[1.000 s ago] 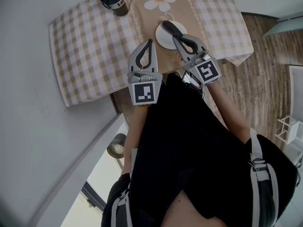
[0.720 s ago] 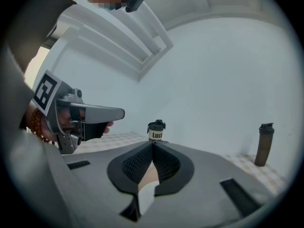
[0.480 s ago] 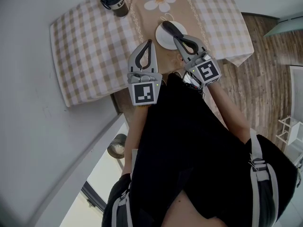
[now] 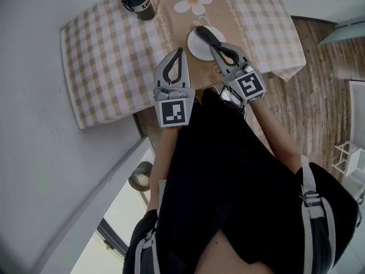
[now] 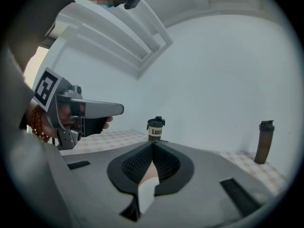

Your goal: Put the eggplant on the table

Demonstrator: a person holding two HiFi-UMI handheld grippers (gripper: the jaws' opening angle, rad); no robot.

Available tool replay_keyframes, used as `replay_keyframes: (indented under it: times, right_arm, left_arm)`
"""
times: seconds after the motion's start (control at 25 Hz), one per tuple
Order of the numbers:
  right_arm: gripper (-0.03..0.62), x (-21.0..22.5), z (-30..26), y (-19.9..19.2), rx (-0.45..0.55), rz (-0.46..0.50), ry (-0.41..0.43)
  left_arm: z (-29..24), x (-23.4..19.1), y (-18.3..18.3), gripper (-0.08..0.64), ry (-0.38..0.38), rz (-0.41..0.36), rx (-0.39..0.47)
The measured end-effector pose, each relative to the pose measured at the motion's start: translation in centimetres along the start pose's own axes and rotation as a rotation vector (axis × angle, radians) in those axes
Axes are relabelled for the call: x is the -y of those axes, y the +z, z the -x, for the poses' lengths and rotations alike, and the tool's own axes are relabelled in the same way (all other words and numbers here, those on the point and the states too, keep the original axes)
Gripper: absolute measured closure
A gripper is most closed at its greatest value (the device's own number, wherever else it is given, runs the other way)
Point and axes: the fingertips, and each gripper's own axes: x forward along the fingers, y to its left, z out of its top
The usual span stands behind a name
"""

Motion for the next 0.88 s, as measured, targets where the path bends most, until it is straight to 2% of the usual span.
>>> replay_keyframes:
  times: [0.88]
  right_arm:
    - [0.588, 1.4, -1.1, -1.1, -0.032, -0.012, 0.002]
  left_arm:
    - [-1.5, -0.5, -0.5, 0.557, 0.004, -0.001, -0.009]
